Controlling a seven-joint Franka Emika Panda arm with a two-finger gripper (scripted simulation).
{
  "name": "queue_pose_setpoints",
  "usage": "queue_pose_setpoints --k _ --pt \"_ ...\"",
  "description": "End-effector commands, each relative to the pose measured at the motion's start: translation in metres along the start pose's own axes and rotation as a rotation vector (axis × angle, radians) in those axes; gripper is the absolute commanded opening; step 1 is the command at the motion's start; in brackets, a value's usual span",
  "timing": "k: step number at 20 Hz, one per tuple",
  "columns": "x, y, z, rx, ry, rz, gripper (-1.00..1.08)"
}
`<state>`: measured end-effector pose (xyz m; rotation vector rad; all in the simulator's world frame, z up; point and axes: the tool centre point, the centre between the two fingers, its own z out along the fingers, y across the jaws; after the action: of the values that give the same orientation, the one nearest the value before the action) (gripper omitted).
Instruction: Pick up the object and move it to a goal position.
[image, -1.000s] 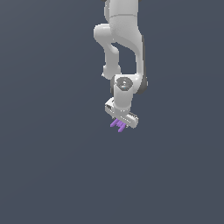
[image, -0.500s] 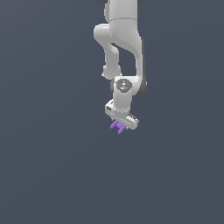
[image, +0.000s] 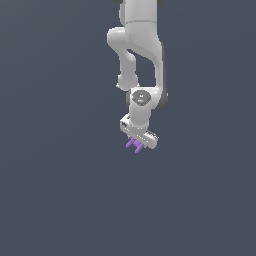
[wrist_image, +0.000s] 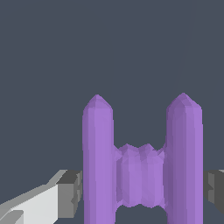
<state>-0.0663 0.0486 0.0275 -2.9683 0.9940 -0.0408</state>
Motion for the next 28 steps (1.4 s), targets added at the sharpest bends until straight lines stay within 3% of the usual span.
queue_pose_setpoints --k 1,10,28 --pt "0.001 -0.001 0.000 0.000 0.000 -0.001 -1.00" --pt "0.023 -0.010 0.003 -0.004 -0.005 -0.002 -1.00" --pt "0.102 -0.046 0.012 -0.017 -0.019 -0.004 -1.00"
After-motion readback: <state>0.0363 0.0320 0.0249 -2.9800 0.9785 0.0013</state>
